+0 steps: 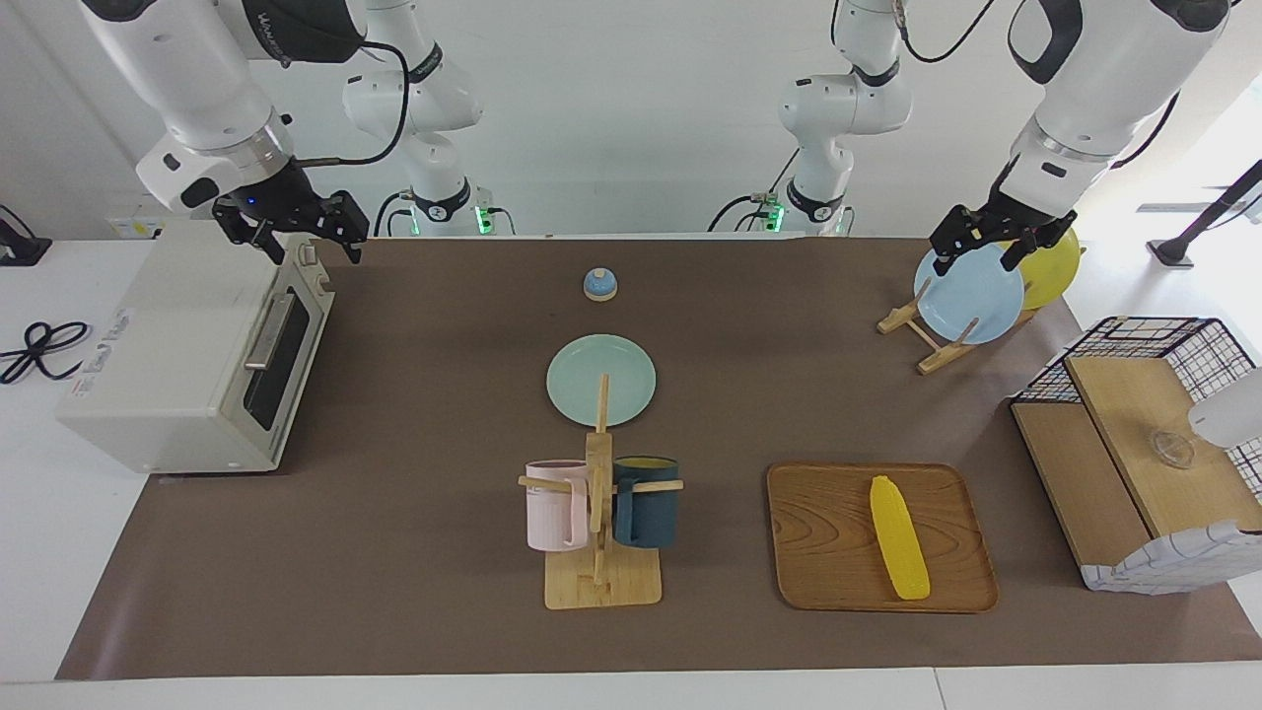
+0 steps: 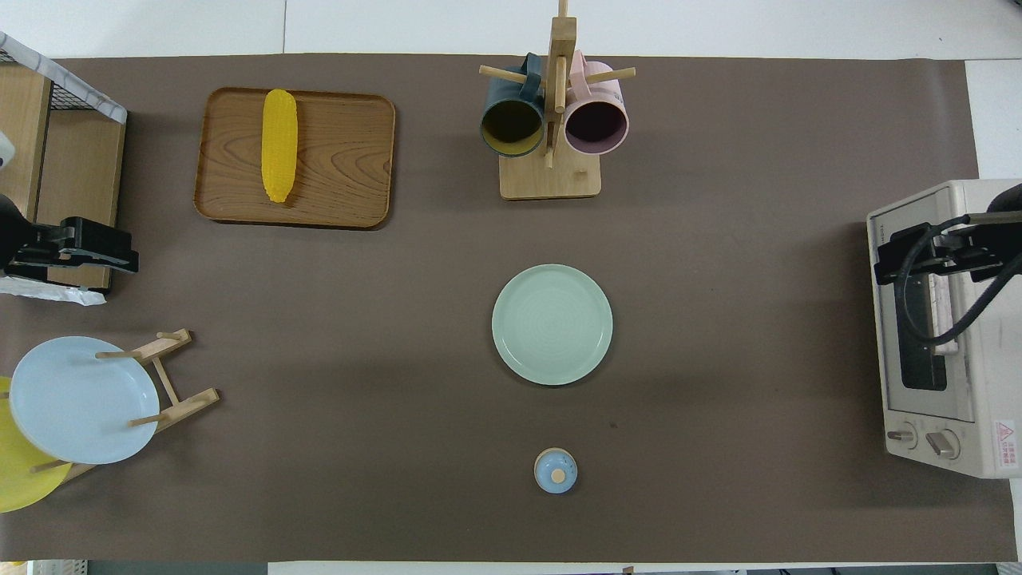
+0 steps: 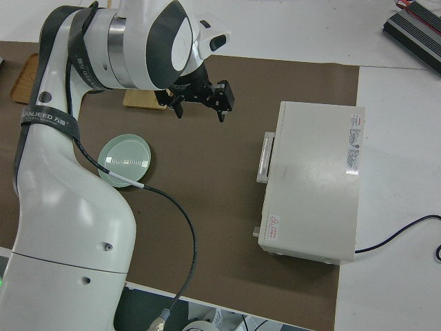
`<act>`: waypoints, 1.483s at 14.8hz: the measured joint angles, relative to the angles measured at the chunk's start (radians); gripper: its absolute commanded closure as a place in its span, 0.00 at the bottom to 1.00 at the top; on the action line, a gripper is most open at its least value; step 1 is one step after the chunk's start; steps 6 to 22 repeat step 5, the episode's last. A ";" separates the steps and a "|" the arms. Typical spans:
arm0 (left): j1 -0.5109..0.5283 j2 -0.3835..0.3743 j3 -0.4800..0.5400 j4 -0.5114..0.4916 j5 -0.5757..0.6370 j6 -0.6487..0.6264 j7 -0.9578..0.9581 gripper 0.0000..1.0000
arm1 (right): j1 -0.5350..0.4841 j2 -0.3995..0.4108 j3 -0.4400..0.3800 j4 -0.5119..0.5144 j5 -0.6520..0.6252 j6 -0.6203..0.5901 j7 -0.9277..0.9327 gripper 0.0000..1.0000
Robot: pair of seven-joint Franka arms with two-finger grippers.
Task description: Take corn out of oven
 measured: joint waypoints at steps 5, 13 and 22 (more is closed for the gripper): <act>0.000 0.001 0.000 0.019 -0.001 0.000 0.000 0.00 | 0.000 0.000 0.000 0.000 0.000 0.002 0.000 0.00; 0.000 0.001 0.000 0.019 -0.001 0.000 0.000 0.00 | 0.000 0.000 0.000 0.000 0.000 0.002 0.000 0.00; 0.000 0.001 0.000 0.019 -0.001 0.000 0.000 0.00 | 0.000 0.000 0.000 0.000 0.000 0.002 0.000 0.00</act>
